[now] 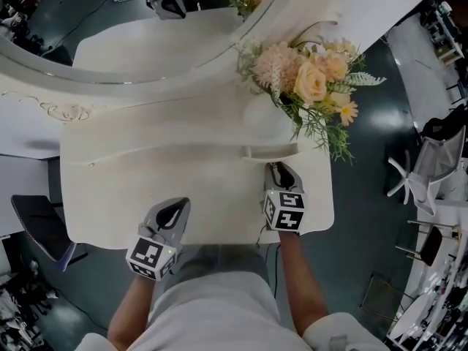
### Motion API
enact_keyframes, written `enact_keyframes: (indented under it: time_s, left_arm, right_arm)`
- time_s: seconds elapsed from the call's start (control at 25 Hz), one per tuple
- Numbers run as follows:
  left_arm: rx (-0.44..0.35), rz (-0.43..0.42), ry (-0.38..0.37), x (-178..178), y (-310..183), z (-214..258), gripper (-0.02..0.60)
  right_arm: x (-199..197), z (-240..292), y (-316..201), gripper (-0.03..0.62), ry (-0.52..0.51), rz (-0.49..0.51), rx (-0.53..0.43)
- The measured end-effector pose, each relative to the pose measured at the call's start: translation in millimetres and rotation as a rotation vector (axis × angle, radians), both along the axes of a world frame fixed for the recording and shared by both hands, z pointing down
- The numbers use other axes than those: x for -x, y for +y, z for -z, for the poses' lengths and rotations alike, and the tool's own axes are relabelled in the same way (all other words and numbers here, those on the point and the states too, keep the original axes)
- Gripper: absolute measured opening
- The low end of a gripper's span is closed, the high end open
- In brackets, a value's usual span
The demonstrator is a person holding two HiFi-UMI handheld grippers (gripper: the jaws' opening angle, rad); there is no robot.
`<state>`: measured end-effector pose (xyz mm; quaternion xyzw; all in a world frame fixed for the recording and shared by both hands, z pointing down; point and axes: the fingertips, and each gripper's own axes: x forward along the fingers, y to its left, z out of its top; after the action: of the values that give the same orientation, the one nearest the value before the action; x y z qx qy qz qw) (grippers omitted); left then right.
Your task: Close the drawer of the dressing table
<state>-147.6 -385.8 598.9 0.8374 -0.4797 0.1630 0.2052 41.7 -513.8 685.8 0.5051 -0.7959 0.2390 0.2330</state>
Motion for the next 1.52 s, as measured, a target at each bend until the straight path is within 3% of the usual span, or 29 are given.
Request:
enact_keyframes:
  time_s: [0.68,1.28,1.52]
  left_arm:
    - [0.014,0.052,-0.003,8.8,-3.4,-2.2,-0.002]
    - [-0.002,0.053,0.016,7.2,6.3,5.8,0.000]
    - [-0.024,0.055,0.014,10.9,14.3,14.9,0.000]
  right_arm:
    - [16.6,3.0,-50.7,0.097,-0.025,0.017,-0.051]
    - [14.9,7.2,-41.0,0.100,-0.013,0.036,-0.057]
    - [7.8,21.1,-22.0,0.098,-0.036,-0.005,-0.049]
